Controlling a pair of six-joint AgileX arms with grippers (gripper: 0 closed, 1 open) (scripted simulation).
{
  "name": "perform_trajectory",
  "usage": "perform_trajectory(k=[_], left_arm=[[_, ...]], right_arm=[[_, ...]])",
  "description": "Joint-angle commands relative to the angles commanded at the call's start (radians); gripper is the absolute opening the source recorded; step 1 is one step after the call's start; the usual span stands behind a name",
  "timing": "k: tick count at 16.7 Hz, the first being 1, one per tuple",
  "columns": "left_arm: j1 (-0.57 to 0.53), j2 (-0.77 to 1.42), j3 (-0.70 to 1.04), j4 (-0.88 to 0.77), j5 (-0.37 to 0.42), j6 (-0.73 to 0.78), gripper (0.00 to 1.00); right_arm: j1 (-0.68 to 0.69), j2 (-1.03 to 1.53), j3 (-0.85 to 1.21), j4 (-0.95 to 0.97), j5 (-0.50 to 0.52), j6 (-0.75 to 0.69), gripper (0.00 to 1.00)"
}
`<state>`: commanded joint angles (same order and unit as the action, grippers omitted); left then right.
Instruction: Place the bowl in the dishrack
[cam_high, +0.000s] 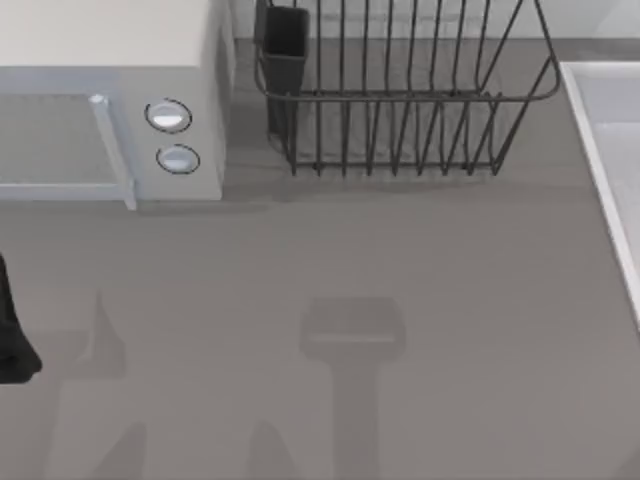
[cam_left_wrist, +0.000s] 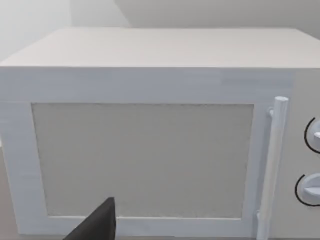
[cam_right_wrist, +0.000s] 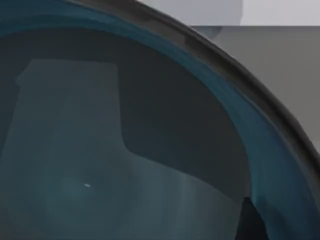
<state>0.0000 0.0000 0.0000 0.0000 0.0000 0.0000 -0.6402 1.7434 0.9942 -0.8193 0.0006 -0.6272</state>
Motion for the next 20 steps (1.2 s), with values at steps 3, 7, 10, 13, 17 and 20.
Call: perform_trajectory(k=[3,7,10,13,17,20], left_arm=[[0.000,0.000,0.000,0.000,0.000,0.000,1.00],[0.000,0.000,0.000,0.000,0.000,0.000,1.00],[0.000,0.000,0.000,0.000,0.000,0.000,1.00],[0.000,0.000,0.000,0.000,0.000,0.000,1.00],[0.000,0.000,0.000,0.000,0.000,0.000,1.00],[0.000,0.000,0.000,0.000,0.000,0.000,1.00]], right_arm=[[-0.004,-0.009,0.129,-0.134,0.000,-0.008,0.00],[-0.008,-0.037,0.368,-0.442,0.000,-0.014,0.00],[-0.009,-0.068,0.536,-0.644,0.000,-0.013,0.00],[-0.007,-0.101,0.642,-0.750,0.000,-0.010,0.00],[-0.006,-0.109,0.660,-0.769,0.000,-0.008,0.00],[0.007,-0.107,0.659,-0.756,0.008,0.000,0.00]])
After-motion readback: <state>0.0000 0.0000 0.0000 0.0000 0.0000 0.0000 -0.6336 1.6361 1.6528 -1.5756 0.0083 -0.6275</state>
